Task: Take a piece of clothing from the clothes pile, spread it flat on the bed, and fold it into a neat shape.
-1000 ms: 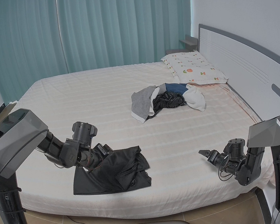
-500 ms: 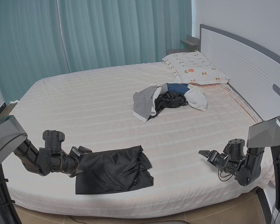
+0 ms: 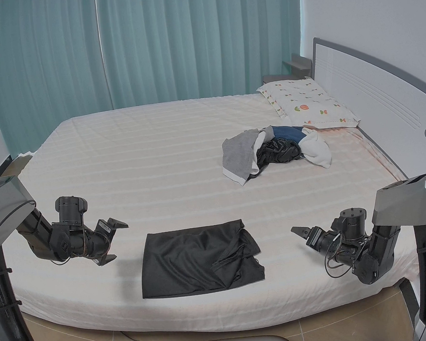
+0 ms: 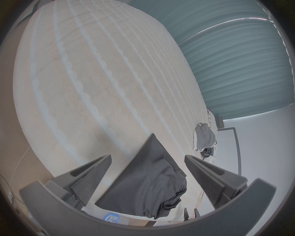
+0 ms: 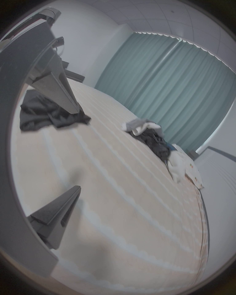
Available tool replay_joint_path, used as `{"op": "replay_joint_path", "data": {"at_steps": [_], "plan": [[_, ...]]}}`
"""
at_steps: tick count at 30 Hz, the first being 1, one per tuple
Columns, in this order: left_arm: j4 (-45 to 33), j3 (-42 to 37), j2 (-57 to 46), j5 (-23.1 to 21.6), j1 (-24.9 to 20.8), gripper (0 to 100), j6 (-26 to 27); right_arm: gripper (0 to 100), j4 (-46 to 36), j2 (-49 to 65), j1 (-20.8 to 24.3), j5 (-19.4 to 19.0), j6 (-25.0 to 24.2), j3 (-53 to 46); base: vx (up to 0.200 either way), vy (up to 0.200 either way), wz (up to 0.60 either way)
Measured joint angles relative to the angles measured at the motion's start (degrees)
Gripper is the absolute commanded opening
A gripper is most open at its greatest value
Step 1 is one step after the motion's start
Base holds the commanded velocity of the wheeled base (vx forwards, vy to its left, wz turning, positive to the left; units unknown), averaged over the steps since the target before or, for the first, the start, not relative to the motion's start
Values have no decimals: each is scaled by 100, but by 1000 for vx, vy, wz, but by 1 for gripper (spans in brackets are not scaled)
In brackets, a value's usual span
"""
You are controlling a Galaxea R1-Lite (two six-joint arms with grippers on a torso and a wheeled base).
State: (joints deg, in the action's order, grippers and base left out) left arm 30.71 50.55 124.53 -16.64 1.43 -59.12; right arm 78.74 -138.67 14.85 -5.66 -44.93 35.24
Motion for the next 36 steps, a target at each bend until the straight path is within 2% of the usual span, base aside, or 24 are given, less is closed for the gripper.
{"op": "replay_joint_path", "data": {"at_steps": [5, 15, 20, 22, 26, 34, 36], "plan": [[2, 29, 59, 6, 5, 100, -7, 100, -133, 234, 411, 54, 11, -90, 0, 200, 0], [9, 44, 113, 69, -28, 100, -5, 100, -845, 385, 1143, 833, 369, 4, 0, 200, 0], [5, 55, 133, 79, -38, 100, 1, 100, -1091, 388, 1329, 920, 473, 45, 0, 200, 0], [5, 62, 141, 80, -39, 100, 4, 100, -1275, 385, 1387, 1006, 574, 94, 0, 0, 0], [5, 66, 161, 88, -49, 100, 11, 100, -1754, 358, 1470, 1616, 867, 306, 0, 0, 0], [9, 60, 179, 99, -50, 100, 17, 100, -1883, 300, 1491, 2309, 1513, 404, 0, 0, 0], [13, 62, 179, 99, -50, 100, 17, 100, -1886, 240, 1481, 2386, 1598, 408, 0, 0, 0]]}}
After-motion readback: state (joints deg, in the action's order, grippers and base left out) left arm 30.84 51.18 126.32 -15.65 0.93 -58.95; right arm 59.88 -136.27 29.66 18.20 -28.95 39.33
